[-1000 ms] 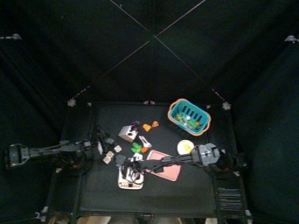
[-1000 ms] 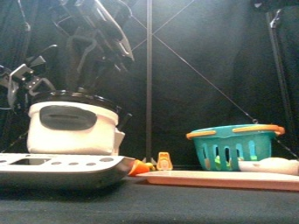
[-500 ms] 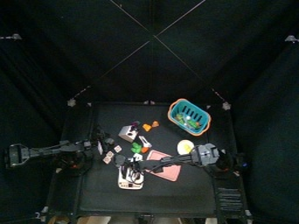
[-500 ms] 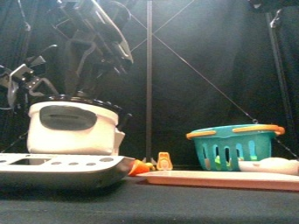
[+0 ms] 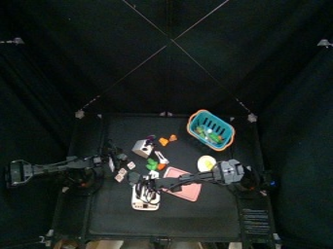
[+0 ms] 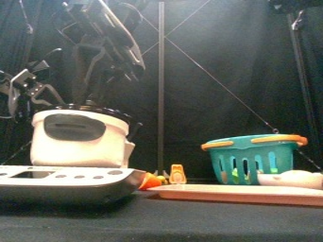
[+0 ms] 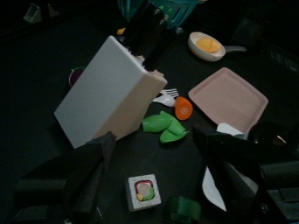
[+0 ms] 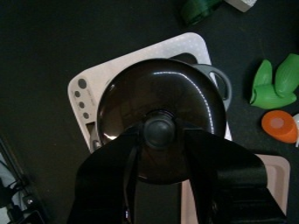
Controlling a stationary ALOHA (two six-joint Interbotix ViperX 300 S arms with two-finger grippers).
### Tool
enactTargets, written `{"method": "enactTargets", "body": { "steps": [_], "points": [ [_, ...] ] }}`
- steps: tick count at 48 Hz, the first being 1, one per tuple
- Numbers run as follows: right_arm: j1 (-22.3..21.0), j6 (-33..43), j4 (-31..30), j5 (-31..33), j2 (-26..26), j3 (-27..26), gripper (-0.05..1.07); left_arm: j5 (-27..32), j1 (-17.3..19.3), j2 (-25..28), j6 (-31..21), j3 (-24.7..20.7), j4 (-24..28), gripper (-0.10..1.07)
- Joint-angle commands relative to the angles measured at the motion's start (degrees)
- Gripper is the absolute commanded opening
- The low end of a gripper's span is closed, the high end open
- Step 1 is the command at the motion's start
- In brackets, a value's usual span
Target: Place pot lid on pot
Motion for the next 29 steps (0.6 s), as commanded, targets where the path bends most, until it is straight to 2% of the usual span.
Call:
{"method": "enactTargets", "body": {
  "steps": [1, 14, 29],
  "points": [
    [-0.53, 0.0, 0.09, -0.26, -1.76, -0.7, 0.57, -0.26, 0.09, 0.09, 0.09, -0.79, 0.09, 1.04],
    [-0.62, 0.09, 0.09, -1.05, -1.76, -1.23, 0.6, -0.26, 0.09, 0.09, 0.09, -0.79, 0.0, 1.04],
    [-0.62, 0.09, -0.09, -1.14, -1.93, -1.41, 0.86, -0.26, 0.09, 0.09, 0.09, -0.79, 0.09, 1.04]
  ]
}}
